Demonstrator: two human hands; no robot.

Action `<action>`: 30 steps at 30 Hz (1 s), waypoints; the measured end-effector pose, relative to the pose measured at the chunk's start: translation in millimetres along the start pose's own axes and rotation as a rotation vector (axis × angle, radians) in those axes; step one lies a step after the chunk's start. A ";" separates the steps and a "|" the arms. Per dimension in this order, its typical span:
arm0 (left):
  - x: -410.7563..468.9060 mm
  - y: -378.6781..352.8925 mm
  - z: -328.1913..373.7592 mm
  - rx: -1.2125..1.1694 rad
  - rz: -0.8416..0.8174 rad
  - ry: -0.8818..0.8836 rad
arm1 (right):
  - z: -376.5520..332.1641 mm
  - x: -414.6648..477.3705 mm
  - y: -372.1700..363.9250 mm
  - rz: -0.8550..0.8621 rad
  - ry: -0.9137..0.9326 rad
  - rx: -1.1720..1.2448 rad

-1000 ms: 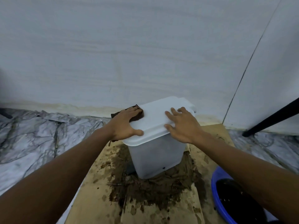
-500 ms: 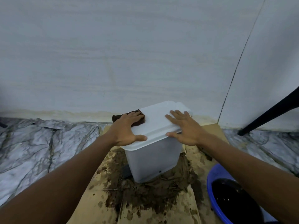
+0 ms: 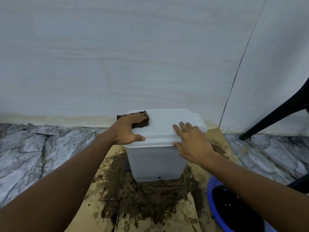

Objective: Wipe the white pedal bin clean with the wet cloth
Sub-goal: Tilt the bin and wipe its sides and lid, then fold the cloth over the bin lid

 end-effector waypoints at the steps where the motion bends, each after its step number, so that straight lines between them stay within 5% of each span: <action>1: 2.5 1.4 -2.7 -0.029 0.006 0.029 | 0.2 3.7 -0.8 -0.003 0.000 0.004; 13: 17.1 7.9 19.2 -0.184 -0.021 0.127 | -7.2 21.2 6.0 0.111 -0.057 0.085; 19: 22.2 -4.5 70.6 -0.268 -0.141 -0.005 | -13.6 29.1 15.3 0.284 -0.087 0.568; 25: 17.7 1.3 62.9 -0.379 0.051 0.022 | -16.0 40.8 10.9 0.287 -0.139 0.714; 30: 16.1 -2.5 57.8 -0.200 0.036 0.044 | -21.5 42.7 13.8 0.312 -0.080 0.918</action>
Point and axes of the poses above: each hand's wrist, its own x-axis towards the middle knuckle, its own y-axis out of the back of the hand, z = x × y, the point moved 3 cm from there along x, towards the middle knuckle, and after that the axes turned 12 degrees about -z, right-handed, at the moved point
